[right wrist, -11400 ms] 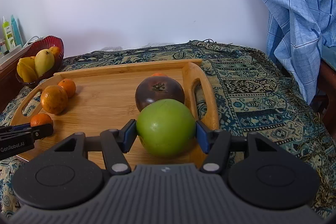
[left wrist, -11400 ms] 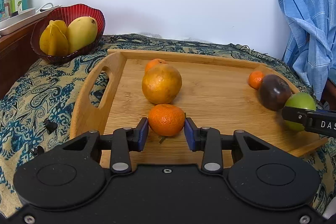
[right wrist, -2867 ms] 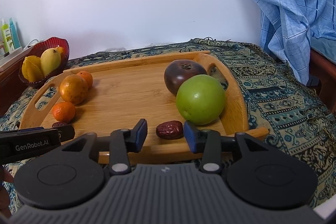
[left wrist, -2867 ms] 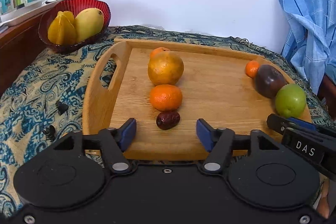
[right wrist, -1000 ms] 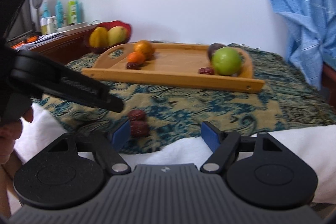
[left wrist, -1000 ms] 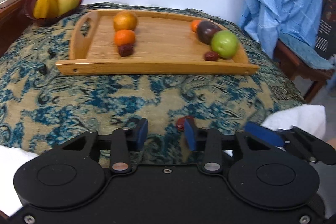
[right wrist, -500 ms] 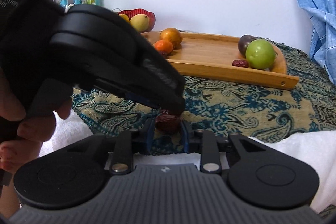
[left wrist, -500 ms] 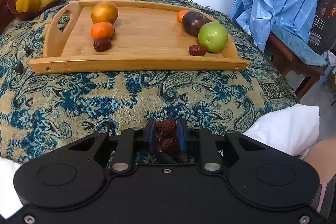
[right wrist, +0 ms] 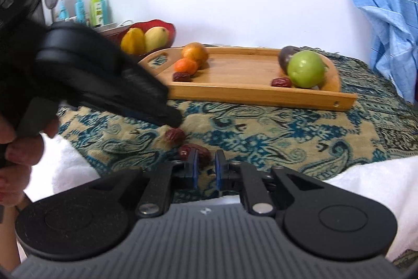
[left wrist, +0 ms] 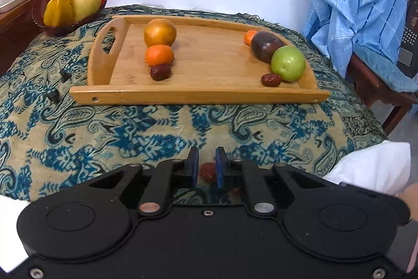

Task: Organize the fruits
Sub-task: 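Grasp a red date with the left tool while the right tool grasps another red date, then lift both red dates and carry them over the tray with both tools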

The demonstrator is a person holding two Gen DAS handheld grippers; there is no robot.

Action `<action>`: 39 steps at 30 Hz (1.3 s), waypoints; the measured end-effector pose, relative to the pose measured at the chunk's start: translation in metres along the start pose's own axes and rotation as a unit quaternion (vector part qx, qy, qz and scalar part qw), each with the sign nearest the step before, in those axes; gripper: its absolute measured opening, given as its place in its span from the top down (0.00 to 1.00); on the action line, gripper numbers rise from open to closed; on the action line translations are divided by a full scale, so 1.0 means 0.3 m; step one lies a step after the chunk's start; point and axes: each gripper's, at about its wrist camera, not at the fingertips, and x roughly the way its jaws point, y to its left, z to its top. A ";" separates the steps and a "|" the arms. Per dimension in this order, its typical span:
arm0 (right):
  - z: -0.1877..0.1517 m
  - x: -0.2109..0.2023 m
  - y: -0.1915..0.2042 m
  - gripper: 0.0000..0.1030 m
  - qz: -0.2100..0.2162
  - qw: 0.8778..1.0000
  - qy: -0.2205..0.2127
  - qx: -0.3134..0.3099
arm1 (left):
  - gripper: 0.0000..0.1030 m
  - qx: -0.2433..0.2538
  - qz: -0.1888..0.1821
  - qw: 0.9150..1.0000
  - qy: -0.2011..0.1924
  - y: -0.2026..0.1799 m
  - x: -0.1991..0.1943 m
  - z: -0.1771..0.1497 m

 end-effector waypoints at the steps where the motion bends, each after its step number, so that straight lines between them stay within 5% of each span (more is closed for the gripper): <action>1: 0.001 0.001 -0.006 0.84 -0.002 1.000 0.001 0.002 | 0.87 0.002 0.003 1.000 0.002 0.002 0.001 -0.007; 4: 0.001 0.011 -0.017 0.80 -0.004 1.000 0.007 0.006 | 0.85 0.001 -0.001 1.000 0.011 0.006 0.010 -0.027; 8: -0.007 0.005 -0.008 0.62 0.008 1.000 0.009 -0.004 | 0.83 -0.009 -0.017 1.000 0.017 0.010 0.015 -0.033; 15: -0.017 0.010 0.017 0.52 0.020 1.000 0.012 -0.020 | 0.68 -0.022 -0.018 1.000 0.008 0.017 -0.020 -0.027; 20: -0.013 0.020 0.025 0.47 0.022 1.000 0.009 -0.014 | 0.67 -0.012 0.007 1.000 -0.006 0.036 -0.066 -0.056; 25: -0.006 0.039 0.033 0.47 0.025 0.999 0.017 -0.009 | 0.68 -0.017 0.012 1.000 -0.004 0.070 -0.090 -0.089; 26: -0.006 0.044 0.034 0.51 0.026 0.999 0.019 -0.009 | 0.68 -0.018 0.013 1.000 -0.003 0.073 -0.092 -0.094; 27: -0.005 0.045 0.037 0.66 0.028 0.999 0.018 -0.009 | 0.68 -0.019 0.013 1.000 -0.003 0.075 -0.093 -0.098; 39: 0.008 -0.002 -0.040 0.67 -0.035 0.999 -0.022 0.035 | 0.67 -0.017 0.009 1.000 -0.012 0.018 -0.061 -0.149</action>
